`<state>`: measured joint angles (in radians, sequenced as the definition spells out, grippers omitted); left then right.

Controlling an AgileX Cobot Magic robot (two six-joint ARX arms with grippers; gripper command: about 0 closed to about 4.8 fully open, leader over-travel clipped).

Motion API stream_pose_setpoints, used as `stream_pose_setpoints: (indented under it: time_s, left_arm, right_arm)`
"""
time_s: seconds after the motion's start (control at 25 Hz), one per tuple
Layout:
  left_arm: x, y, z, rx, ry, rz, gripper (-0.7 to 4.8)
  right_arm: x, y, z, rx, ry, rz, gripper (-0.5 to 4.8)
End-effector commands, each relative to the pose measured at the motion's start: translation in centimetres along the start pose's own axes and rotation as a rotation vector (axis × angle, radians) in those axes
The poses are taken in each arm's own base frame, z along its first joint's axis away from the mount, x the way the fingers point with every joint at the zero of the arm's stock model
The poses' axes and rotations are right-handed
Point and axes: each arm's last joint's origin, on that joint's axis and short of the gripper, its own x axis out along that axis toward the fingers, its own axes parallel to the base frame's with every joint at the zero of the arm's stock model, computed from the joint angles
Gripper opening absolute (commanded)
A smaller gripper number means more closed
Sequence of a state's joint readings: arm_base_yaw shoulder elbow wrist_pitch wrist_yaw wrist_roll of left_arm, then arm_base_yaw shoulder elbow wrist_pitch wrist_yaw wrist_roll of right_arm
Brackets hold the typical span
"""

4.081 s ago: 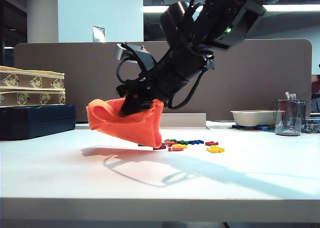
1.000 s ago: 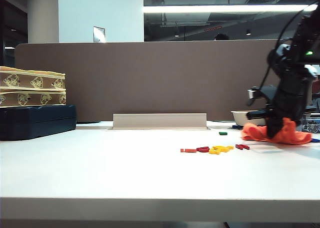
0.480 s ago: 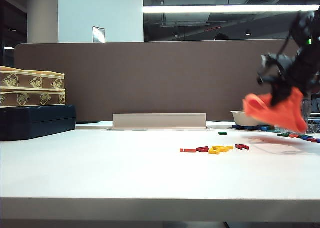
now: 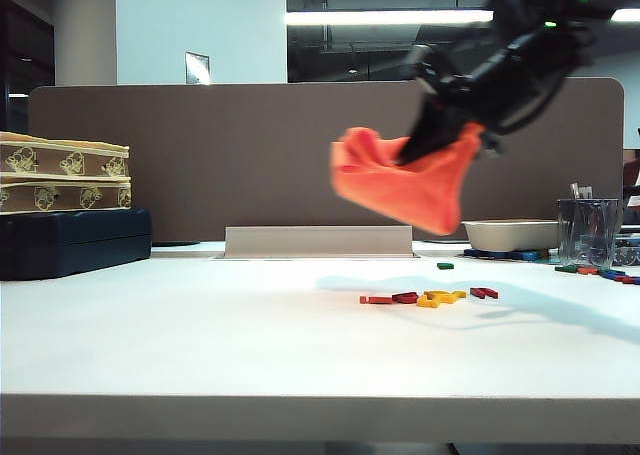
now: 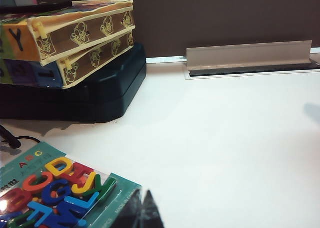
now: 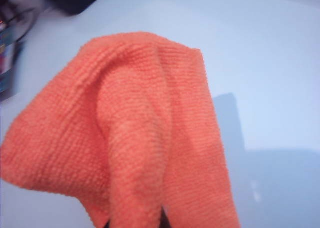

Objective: Use an orange cloth to wipe the letter magnets on the table away for a distance.

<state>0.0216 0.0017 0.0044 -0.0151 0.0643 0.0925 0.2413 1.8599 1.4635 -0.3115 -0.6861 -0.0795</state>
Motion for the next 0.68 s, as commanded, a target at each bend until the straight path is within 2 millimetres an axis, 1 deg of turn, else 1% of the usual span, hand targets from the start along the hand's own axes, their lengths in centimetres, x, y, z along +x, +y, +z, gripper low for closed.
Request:
stream_pose_setpoints:
  time_s: [0.04,0.08,0.12,0.16,0.28,0.32,0.36,0.44,0.48,0.52,0.56,0.64,0.68]
  left_arm:
    - [0.0,0.0,0.1,-0.003,-0.01,0.0,-0.05]
    - [0.0,0.0,0.1,-0.002,-0.01,0.0,-0.05]
    - [0.0,0.0,0.1,-0.003,-0.01,0.0,-0.05]
    - [0.0,0.0,0.1,-0.003,-0.01,0.0,-0.05]
    - [0.0,0.0,0.1,-0.003,-0.01,0.001,-0.05]
    - [0.0,0.0,0.1,-0.003,-0.01,0.0,-0.05]
    - [0.0,0.0,0.1,-0.003,-0.01,0.0,-0.05]
    - [0.0,0.0,0.1,-0.003,-0.01,0.0,-0.05]
    - [0.0,0.0,0.1,-0.003,-0.01,-0.001,-0.05]
    - [0.0,0.0,0.1,-0.003,-0.01,-0.001,-0.05]
    - [0.0,0.0,0.1,-0.003,-0.011,-0.002,-0.05]
    - [0.0,0.0,0.1,-0.003,-0.011,-0.003,-0.05]
    - [0.0,0.0,0.1,-0.003,-0.011,-0.003,-0.05]
  right_arm:
    - [1.8,3.4,0.2,-0.077,0.033,0.087,0.09]
    - [3.0,5.3,0.1,-0.133,0.055,0.131,0.09]
    - [3.6,6.2,0.0,-0.158,0.066,0.148,0.09]
    - [4.4,7.7,-0.3,-0.186,0.086,0.175,0.11]
    - [6.0,10.4,-0.9,-0.245,0.131,0.197,0.13]
    - [6.7,11.5,-1.5,-0.293,0.163,0.185,0.13]
    - [7.4,12.1,-2.0,-0.322,0.192,0.173,0.14]
    - [8.2,12.4,-2.8,-0.348,0.24,0.15,0.24]
    - [9.2,12.4,-3.8,-0.349,0.305,0.113,0.61]
    - [9.5,12.3,-4.3,-0.344,0.33,0.105,0.73]
    - [10.3,12.0,-5.2,-0.337,0.382,0.101,0.77]
    - [11.2,11.3,-6.4,-0.317,0.443,0.079,0.77]
    - [11.4,11.1,-6.6,-0.315,0.456,0.068,0.77]
